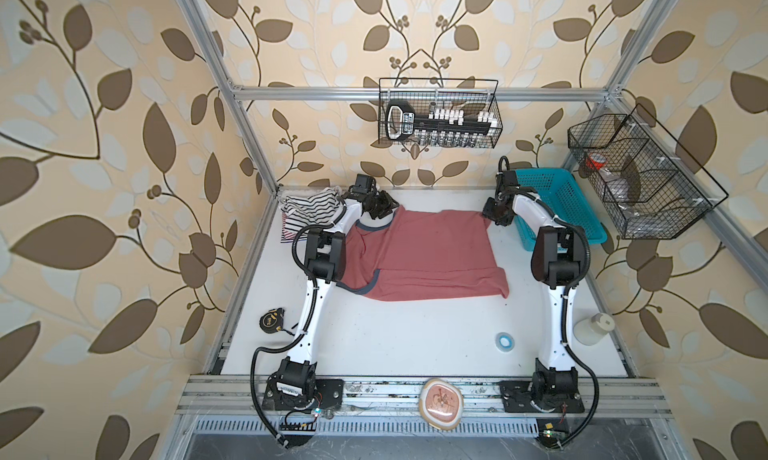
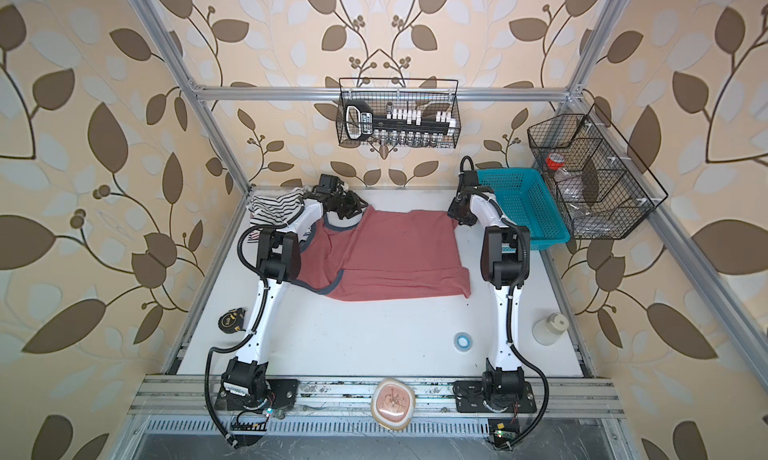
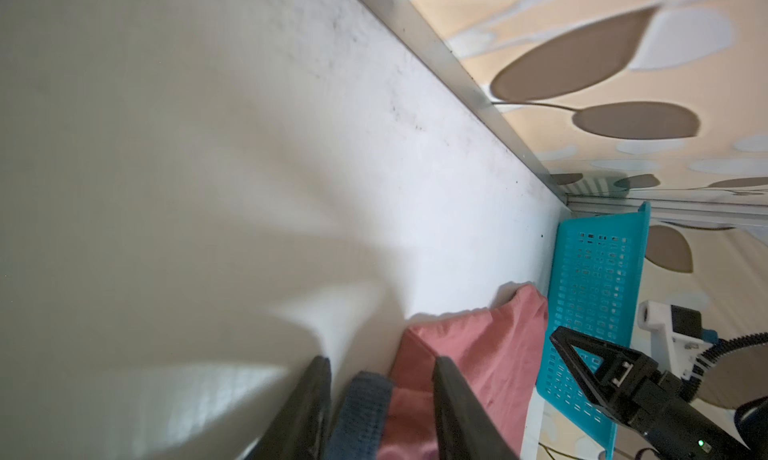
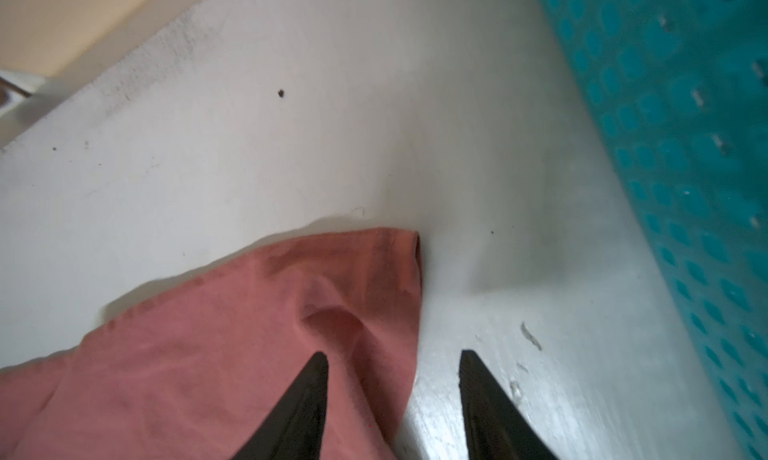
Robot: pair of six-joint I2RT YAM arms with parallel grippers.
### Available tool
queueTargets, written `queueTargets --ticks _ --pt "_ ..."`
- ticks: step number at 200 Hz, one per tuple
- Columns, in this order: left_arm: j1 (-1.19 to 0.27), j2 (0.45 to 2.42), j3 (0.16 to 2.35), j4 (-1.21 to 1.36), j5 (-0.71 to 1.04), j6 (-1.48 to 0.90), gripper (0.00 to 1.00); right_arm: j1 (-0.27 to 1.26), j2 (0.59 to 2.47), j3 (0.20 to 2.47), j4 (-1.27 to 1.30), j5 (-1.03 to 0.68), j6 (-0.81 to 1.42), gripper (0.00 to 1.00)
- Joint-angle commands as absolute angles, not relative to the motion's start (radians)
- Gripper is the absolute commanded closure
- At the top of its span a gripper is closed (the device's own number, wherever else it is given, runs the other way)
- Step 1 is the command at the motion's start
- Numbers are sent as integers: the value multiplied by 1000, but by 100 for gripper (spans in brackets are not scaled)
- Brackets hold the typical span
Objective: Fold and stack the tank tops
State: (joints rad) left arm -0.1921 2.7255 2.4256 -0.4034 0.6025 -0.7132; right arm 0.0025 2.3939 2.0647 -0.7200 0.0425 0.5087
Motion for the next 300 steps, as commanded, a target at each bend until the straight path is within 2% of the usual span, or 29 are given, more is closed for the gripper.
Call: queueTargets --ticks 1,19,31,41,55,75,184,234,300 --pt "-206 2742 2428 -412 635 -701 65 7 2448 2129 -779 57 502 47" --pt "-206 2738 2408 -415 635 -695 79 2 2482 2174 -800 38 502 47" --pt "-206 2739 2405 -423 632 -689 90 0 2495 2192 -801 28 503 51" --pt "-206 2737 2407 -429 629 -688 100 -2 2502 2198 -793 17 502 63" --pt "-204 2731 2410 -438 619 -682 100 -5 2505 2200 -783 -1 501 85" --pt "-196 2706 2410 -455 595 -664 100 -5 2488 2198 -770 -11 489 100" --pt "-157 2485 2411 -564 487 -502 100 -6 2201 1963 -637 -55 349 100" --pt "-158 2405 2406 -768 444 -343 100 -2 2113 1852 -641 -119 267 100" --pt "-207 2236 2176 -1035 299 -140 100 42 1961 1595 -686 -52 202 100"
